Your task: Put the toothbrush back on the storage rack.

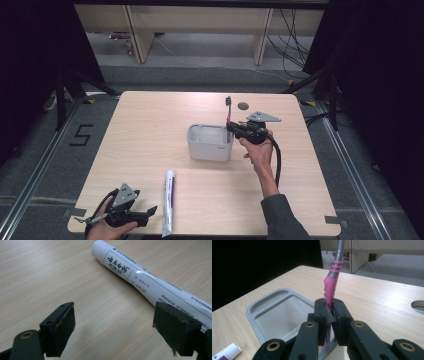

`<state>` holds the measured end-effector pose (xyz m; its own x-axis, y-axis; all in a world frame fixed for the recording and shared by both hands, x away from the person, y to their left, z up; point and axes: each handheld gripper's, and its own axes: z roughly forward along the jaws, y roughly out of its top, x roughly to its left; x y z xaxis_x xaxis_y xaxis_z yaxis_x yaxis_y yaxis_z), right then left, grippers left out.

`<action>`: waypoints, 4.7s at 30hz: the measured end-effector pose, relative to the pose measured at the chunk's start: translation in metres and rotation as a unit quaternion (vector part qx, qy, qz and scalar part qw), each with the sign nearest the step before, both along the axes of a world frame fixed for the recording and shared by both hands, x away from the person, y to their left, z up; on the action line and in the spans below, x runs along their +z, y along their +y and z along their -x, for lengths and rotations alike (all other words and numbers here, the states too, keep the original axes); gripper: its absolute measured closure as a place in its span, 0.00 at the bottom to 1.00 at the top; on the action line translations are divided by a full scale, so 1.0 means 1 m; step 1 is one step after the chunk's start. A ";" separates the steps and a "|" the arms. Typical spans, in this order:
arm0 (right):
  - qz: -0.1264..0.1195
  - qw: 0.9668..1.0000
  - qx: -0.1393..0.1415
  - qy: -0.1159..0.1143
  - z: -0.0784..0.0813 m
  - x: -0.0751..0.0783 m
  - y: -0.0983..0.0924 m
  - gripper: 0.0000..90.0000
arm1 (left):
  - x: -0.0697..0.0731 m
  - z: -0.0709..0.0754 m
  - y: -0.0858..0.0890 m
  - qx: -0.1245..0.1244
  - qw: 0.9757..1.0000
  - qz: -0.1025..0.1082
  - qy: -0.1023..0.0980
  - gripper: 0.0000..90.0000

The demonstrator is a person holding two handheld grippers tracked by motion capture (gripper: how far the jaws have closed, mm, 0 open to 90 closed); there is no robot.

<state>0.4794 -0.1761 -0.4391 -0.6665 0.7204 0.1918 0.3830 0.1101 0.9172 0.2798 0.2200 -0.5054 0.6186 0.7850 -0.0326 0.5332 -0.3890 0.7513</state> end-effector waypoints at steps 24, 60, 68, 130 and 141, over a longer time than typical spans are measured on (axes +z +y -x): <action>-0.007 1.000 -0.008 0.006 0.014 0.007 -0.020 0.62 | 0.000 0.000 0.000 -0.002 1.000 -0.003 0.002 0.19; 0.037 0.999 -0.012 0.007 0.087 0.010 -0.075 0.44 | 0.002 0.000 0.001 -0.007 1.000 -0.008 0.002 0.19; 0.045 0.998 -0.020 0.031 0.102 0.000 -0.083 0.42 | 0.001 0.000 0.000 -0.004 1.000 -0.001 -0.002 0.19; 0.116 0.989 0.024 0.088 0.181 -0.052 -0.087 0.32 | 0.002 0.001 -0.004 -0.011 1.000 -0.002 -0.006 0.19; 0.111 0.988 0.025 0.106 0.195 -0.058 -0.091 0.31 | 0.002 0.000 -0.004 -0.011 1.000 -0.005 0.001 0.19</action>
